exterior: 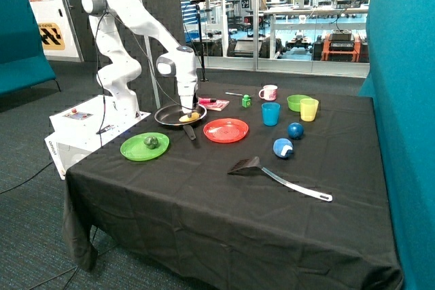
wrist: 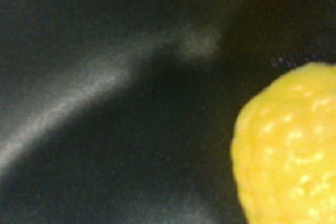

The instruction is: Serve the vegetables in different plates

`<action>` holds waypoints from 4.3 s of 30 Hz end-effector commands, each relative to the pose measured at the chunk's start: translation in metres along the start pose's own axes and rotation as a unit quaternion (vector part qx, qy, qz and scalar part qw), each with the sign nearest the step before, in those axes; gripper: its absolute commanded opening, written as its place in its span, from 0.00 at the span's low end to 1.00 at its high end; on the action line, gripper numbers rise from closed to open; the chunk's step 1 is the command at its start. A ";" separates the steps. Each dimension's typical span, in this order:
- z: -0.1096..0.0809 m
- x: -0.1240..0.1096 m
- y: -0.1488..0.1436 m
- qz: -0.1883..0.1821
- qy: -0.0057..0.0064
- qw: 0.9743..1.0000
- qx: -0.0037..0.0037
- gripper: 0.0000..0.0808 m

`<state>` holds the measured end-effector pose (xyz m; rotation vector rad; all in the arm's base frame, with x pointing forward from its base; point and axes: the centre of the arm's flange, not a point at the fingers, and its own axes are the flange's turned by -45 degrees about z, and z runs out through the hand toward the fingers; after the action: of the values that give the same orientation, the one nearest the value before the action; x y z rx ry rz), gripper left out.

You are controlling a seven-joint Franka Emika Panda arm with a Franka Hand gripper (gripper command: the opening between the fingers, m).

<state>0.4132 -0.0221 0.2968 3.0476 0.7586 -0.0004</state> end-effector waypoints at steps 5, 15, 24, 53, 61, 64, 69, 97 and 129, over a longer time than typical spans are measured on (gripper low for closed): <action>0.013 0.006 0.003 0.000 0.000 1.000 0.000 0.63; 0.016 0.018 -0.001 -0.010 0.000 1.000 0.000 0.61; 0.017 0.021 -0.001 -0.008 0.000 1.000 0.000 0.58; 0.014 -0.004 -0.001 -0.009 0.000 1.000 0.000 0.02; 0.009 -0.002 -0.002 -0.015 0.000 1.000 0.000 0.00; 0.010 -0.003 -0.001 -0.015 0.000 1.000 0.000 0.00; 0.011 -0.005 0.002 -0.014 0.000 1.000 0.000 0.00; -0.044 0.010 0.012 0.005 0.000 1.000 0.000 0.00; -0.050 0.119 0.100 0.188 0.000 0.982 0.000 0.00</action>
<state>0.5237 -0.0421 0.3526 3.1292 0.3104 0.0031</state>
